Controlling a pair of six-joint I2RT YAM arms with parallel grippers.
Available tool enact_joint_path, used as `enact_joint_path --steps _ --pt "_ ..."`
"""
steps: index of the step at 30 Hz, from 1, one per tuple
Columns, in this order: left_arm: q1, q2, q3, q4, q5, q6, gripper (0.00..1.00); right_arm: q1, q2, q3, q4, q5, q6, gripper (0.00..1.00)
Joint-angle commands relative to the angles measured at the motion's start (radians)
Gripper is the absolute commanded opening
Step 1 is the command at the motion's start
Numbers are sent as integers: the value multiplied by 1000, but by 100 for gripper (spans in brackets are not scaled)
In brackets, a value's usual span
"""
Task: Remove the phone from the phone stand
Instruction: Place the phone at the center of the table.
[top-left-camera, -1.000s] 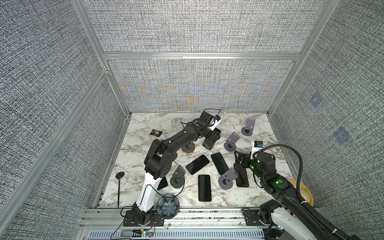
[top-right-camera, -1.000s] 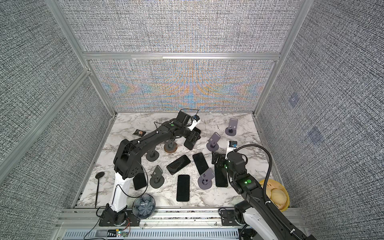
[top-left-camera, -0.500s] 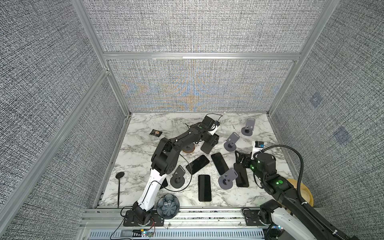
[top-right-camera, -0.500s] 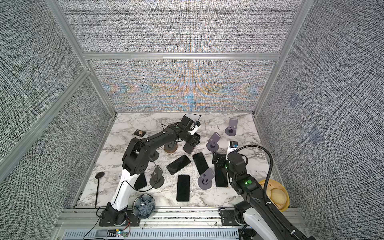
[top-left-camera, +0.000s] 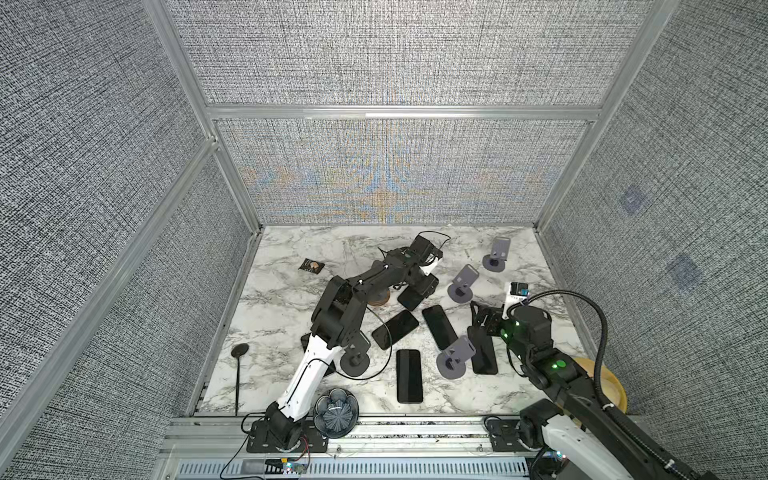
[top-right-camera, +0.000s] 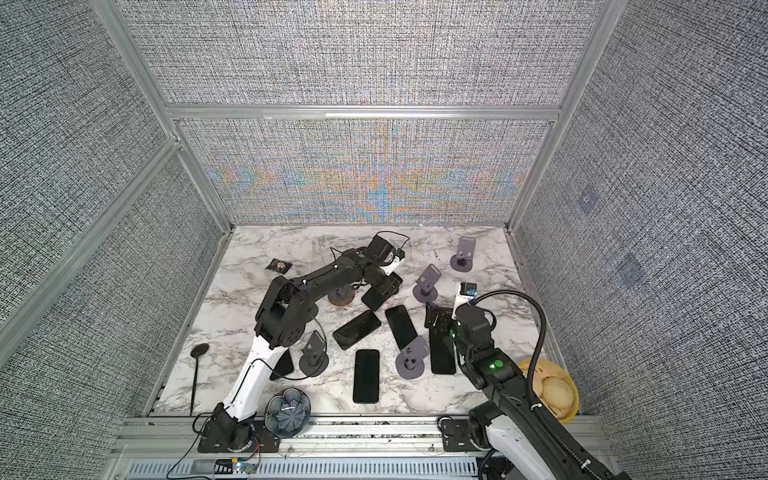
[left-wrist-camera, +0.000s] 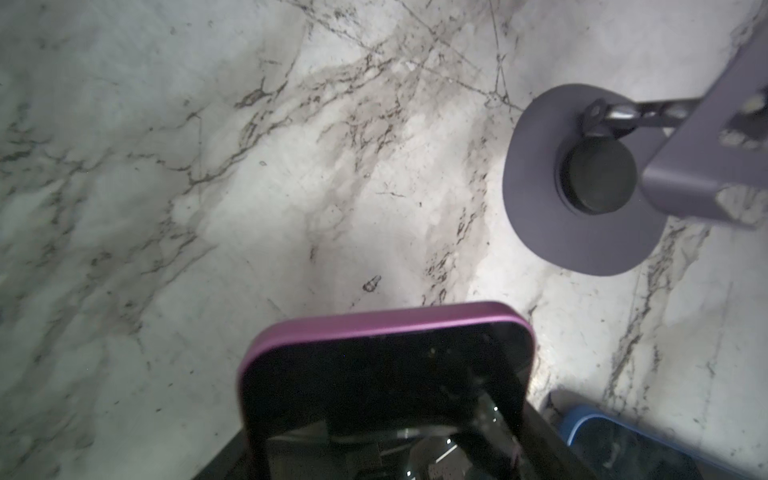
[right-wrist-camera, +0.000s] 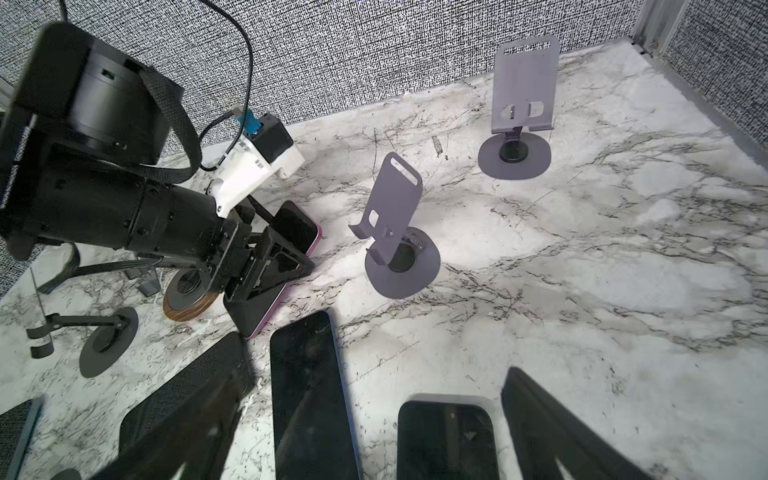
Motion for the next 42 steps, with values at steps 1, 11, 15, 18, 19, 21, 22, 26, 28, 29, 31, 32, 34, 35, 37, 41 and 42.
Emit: enact_joint_path --steps 1,11,15,18,19,21,22,26,28,29,31,32,34,35,37,41,42 --pt "-1 10 8 -58 -27 29 59 1 -1 -3 8 12 3 99" --pt "-1 24 21 -61 -19 16 62 1 -3 0 5 15 3 99" --pt "-1 36 30 -66 -23 11 63 1 -3 0 3 16 2 99" --pt "-1 36 32 -69 -23 7 64 1 -4 1 3 17 2 99" --pt "-1 36 32 -71 -25 7 64 1 -3 1 3 16 2 99" --pt "-1 35 35 -75 -25 7 65 1 -3 0 3 16 2 99" --pt "-2 35 36 -77 -26 8 65 1 -3 -1 3 17 2 99" --pt "-2 34 42 -84 -30 4 67 1 -4 -1 2 17 2 99" --pt "-2 30 42 -84 -36 -3 71 1 -3 1 2 16 1 99" --pt "-2 30 42 -84 -39 -6 72 1 -3 2 2 17 0 99" --pt "-2 29 42 -86 -41 -7 74 1 -4 0 2 18 0 99" --pt "-3 27 42 -87 -41 -7 74 1 -3 2 3 18 0 99" --pt "-2 23 42 -85 -41 -8 74 0 -3 1 3 20 0 99" --pt "-2 23 42 -84 -41 -9 74 1 -3 2 3 19 -1 99" --pt "-3 23 41 -85 -40 -13 74 1 -3 1 3 19 -1 99" --pt "-2 26 39 -87 -40 -14 74 1 -3 -1 3 23 -3 99" --pt "-2 28 39 -88 -42 -15 74 1 -3 0 3 22 -3 99"
